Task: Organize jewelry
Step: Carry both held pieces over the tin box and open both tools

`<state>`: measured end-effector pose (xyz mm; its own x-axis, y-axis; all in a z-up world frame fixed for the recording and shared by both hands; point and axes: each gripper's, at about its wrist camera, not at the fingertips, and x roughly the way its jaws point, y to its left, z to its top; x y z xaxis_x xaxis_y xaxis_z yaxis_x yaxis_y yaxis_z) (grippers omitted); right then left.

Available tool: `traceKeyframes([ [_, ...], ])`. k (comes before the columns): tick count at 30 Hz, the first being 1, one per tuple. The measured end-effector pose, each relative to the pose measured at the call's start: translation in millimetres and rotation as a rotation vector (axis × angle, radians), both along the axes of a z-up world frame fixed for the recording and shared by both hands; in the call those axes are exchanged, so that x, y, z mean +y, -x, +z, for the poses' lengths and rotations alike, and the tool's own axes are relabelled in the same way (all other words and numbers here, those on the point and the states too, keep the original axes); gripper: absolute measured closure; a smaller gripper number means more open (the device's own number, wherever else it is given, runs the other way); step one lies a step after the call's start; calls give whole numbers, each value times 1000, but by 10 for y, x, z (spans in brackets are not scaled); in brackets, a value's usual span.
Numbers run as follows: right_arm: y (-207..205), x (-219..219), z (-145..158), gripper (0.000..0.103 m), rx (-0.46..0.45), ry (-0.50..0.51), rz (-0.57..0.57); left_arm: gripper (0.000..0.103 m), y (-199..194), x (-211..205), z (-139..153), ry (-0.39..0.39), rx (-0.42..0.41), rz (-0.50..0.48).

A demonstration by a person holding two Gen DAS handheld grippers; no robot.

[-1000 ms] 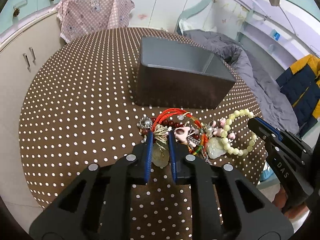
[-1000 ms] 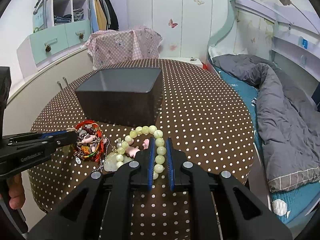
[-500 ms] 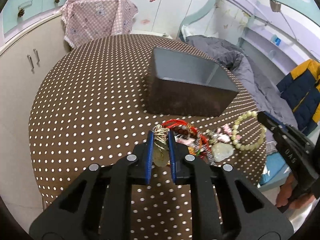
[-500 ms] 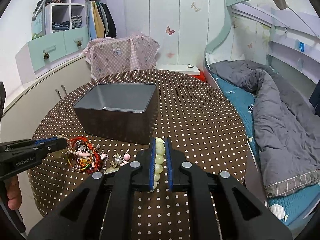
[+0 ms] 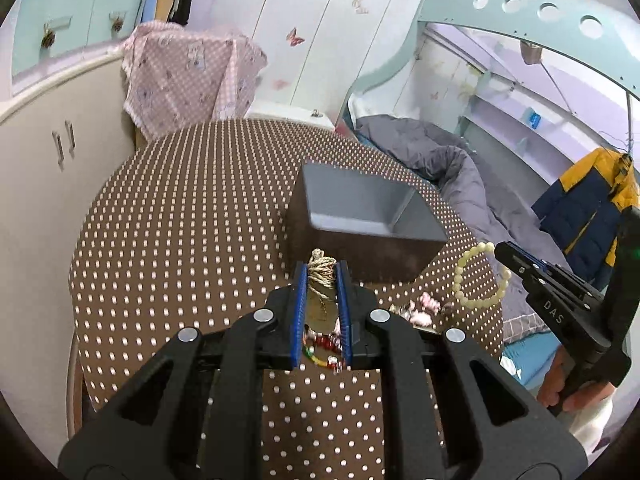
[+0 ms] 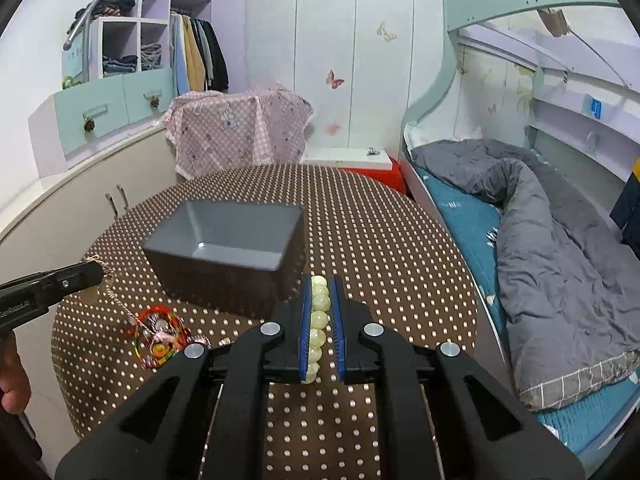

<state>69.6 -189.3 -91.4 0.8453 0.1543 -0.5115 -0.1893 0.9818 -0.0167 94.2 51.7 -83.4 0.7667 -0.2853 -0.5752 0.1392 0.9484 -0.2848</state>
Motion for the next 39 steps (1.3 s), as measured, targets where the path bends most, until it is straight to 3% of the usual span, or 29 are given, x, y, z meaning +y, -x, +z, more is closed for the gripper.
traceKeyframes([
  [16,-175,248,525,95,-172,7,83,88,-401,-192,553,-30,-149,-21],
  [22,-348,334,479,95,-143,-8,109,88,-567,-281,558,-34,-146,-25],
  [29,-506,365,315,94,-55,-25,133,88,-789,-332,284,-53,-42,-20],
  [30,-514,361,298,92,-47,-25,137,86,-816,-330,246,-60,-22,-11],
  [32,-532,329,283,78,-33,-31,134,56,-868,-311,160,-70,28,3],
  [33,-539,312,272,60,-28,-31,127,27,-878,-278,134,-66,37,11],
  [34,-540,297,264,43,-27,-27,119,25,-871,-256,125,-60,33,27],
  [39,-543,237,210,42,-8,-15,84,25,-818,-216,142,-86,12,53],
])
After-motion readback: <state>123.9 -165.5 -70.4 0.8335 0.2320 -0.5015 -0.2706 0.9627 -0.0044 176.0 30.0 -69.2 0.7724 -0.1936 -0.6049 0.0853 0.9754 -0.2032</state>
